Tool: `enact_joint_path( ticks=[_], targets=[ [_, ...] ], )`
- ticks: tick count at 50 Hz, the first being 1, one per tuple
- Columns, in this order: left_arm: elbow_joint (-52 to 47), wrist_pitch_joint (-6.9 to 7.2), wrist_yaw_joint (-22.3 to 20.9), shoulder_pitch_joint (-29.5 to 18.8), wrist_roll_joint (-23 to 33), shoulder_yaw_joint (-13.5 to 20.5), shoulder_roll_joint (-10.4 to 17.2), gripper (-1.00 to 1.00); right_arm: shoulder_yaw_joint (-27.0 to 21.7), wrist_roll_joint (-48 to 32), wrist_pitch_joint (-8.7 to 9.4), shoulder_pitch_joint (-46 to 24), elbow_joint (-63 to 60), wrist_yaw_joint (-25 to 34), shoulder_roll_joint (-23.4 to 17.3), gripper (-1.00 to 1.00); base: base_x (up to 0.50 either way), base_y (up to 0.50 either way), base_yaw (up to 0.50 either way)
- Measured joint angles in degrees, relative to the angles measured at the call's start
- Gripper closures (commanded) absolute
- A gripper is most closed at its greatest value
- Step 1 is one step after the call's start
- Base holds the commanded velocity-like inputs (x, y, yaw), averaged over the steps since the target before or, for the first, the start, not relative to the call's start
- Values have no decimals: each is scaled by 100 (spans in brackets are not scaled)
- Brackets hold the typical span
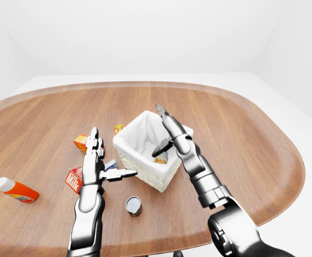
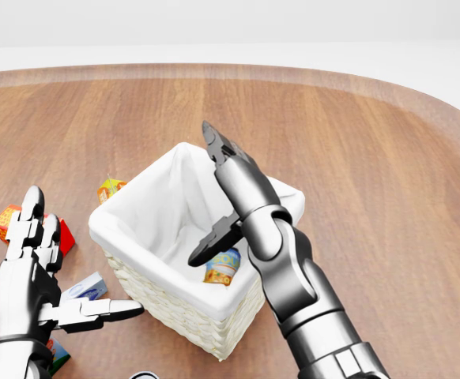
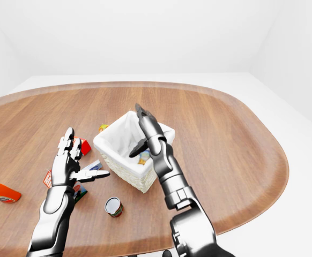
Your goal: Pick up the alphabet soup, and put it in the basket.
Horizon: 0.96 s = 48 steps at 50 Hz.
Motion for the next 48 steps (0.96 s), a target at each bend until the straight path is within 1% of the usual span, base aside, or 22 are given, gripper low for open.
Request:
enact_joint_path(
  ticks=[13, 23, 48],
  targets=[
    [13, -3, 5, -7, 4, -3, -1, -100, 39, -60, 0, 86, -236, 115, 41, -100, 0, 0, 0],
    [35, -22, 5, -10, 6, -4, 1, -100, 39, -54, 0, 159, -661, 209, 77, -100, 0, 0, 0],
    [35, -23, 5, -7, 14, -6, 0, -100, -25, 307, 0, 129, -1730, -67, 87, -100, 0, 0, 0]
  ],
)
